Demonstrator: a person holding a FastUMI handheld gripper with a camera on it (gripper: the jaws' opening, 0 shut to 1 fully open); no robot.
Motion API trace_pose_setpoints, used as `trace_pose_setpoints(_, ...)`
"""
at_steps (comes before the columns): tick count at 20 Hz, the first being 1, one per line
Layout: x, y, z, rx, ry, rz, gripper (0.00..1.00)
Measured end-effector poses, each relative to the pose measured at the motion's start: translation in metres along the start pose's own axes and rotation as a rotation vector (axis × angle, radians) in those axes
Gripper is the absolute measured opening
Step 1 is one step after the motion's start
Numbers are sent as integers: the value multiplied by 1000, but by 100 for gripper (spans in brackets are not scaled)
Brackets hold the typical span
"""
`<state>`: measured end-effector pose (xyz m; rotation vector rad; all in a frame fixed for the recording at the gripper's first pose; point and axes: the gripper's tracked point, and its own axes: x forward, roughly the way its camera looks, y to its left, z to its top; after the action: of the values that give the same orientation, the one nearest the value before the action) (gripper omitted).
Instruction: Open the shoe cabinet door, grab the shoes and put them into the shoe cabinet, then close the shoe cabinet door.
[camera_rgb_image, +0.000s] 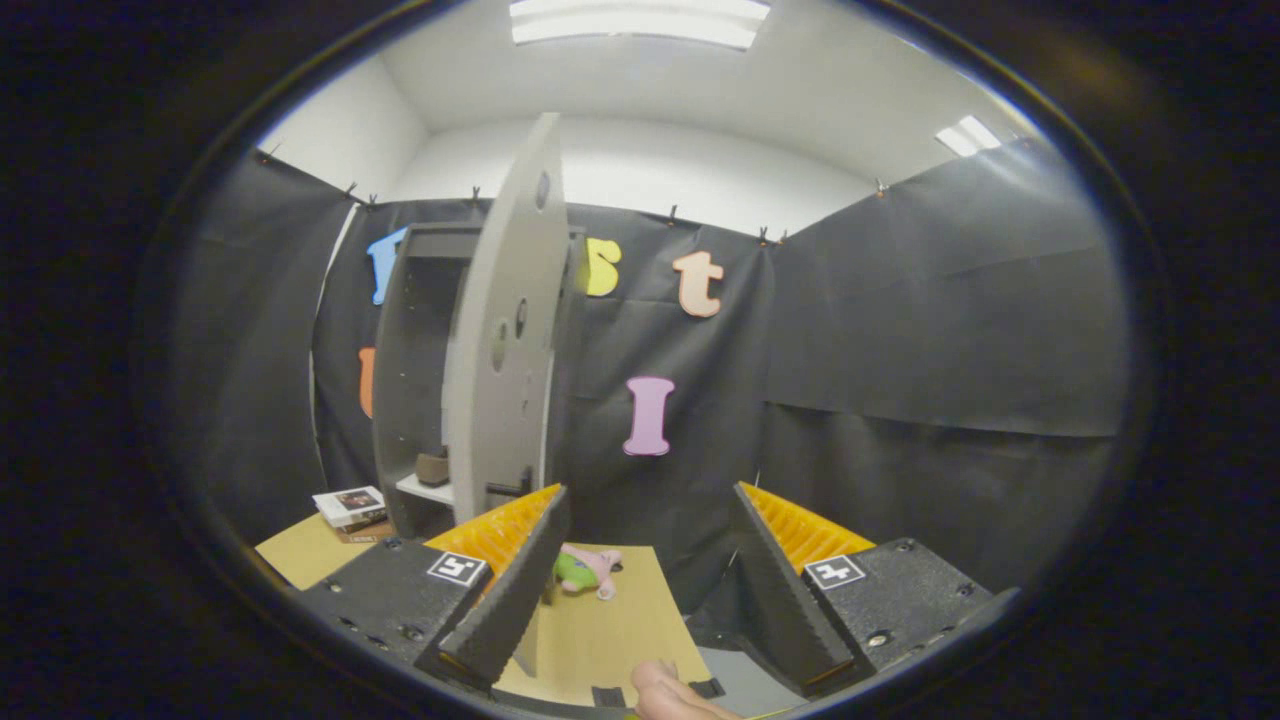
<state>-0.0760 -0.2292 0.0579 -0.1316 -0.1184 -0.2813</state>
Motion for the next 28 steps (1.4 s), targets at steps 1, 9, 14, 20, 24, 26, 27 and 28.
trace_pose_setpoints(1, 8, -15, -6, -2, 1, -4, 100)
trace_pose_setpoints(9, 84, -77, -64, -37, 90, 15, 100)
trace_pose_setpoints(14, 124, -41, -88, -2, 141, 141, 100)
trace_pose_setpoints(20, 124, 40, -90, 82, 164, 388, 100)
trace_pose_setpoints(24, 110, 75, -80, 76, 156, 504, 100)
trace_pose_setpoints(26, 96, 94, -82, 27, 157, 551, 100)
trace_pose_setpoints(27, 95, 91, -76, 4, 139, 533, 97)
trace_pose_setpoints(28, 95, 94, -75, -14, 140, 528, 93)
